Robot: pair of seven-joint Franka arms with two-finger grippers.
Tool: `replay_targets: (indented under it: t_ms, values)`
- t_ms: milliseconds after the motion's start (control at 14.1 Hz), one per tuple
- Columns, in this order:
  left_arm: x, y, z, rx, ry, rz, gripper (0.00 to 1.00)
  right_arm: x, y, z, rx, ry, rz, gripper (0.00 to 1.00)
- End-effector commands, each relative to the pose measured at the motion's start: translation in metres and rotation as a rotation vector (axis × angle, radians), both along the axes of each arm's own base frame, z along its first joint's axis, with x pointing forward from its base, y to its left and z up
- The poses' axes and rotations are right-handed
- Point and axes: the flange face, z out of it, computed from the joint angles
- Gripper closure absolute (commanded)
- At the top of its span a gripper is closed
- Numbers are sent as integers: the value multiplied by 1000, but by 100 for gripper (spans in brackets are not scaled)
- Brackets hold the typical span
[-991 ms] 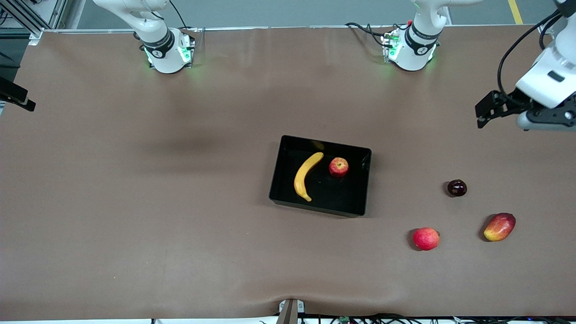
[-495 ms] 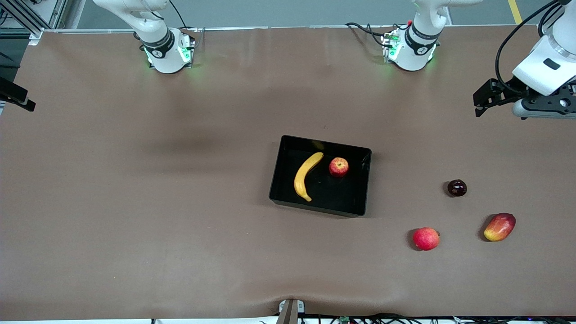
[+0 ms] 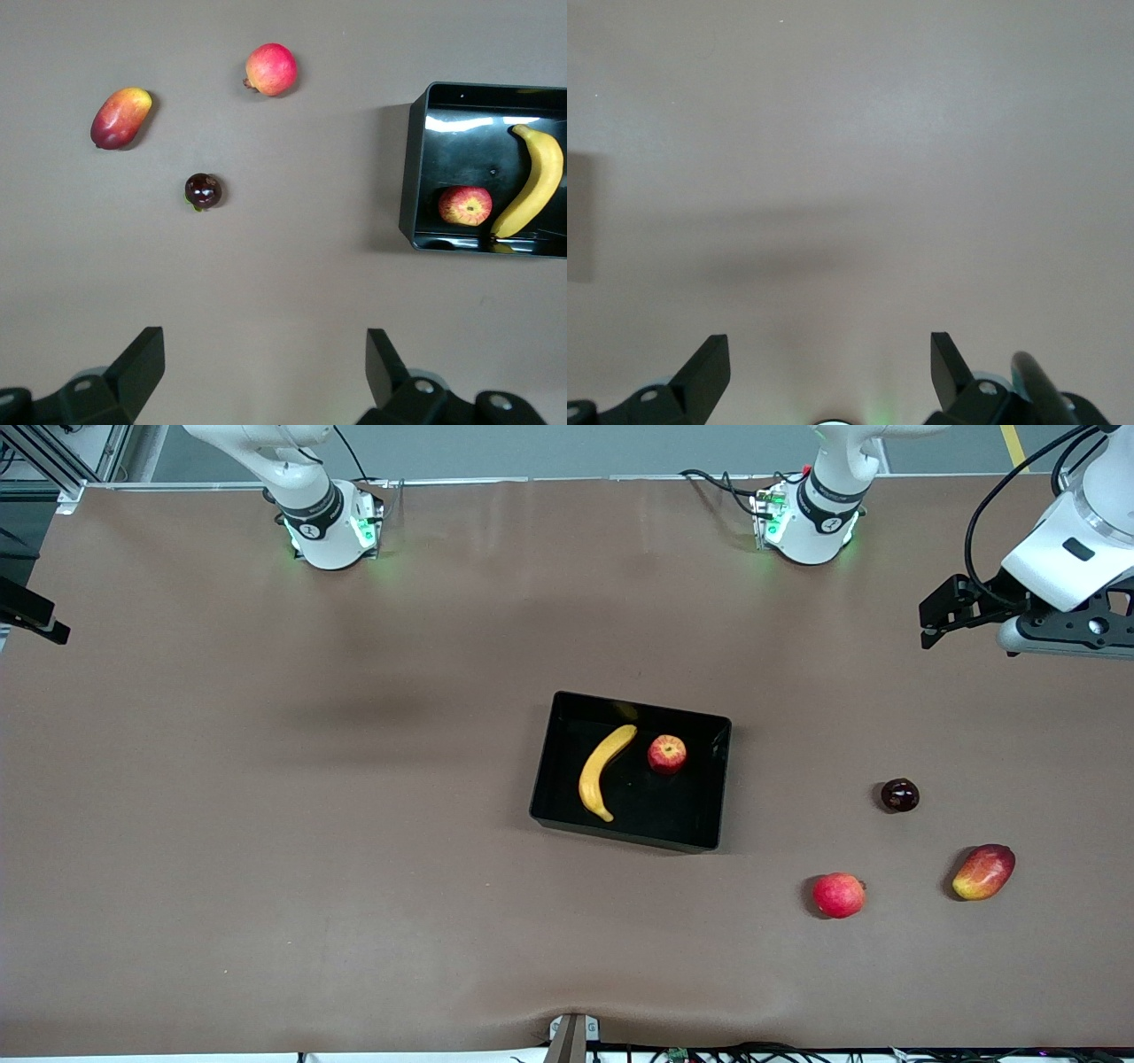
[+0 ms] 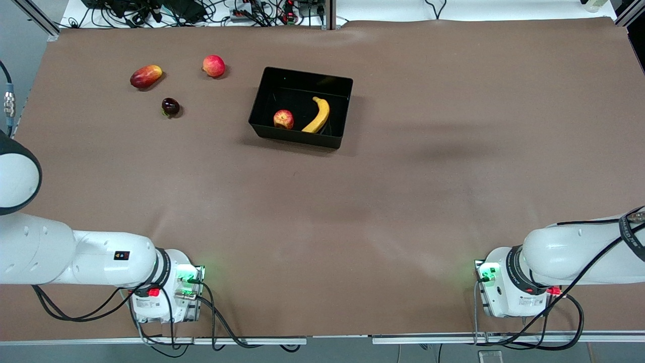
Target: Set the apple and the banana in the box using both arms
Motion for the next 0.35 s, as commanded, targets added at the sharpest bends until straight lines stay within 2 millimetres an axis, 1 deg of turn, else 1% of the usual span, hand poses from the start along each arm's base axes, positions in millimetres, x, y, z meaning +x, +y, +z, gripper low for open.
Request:
replay_targets:
  t_ms: [0,283]
  values:
    - [-8,2,14,-8,-12,-2,0,-1,-4,2,-1,-3,-10,0]
    - [-9,1,16,-5,-13,-4,0,-1,-4,2,-1,-3,-10,0]
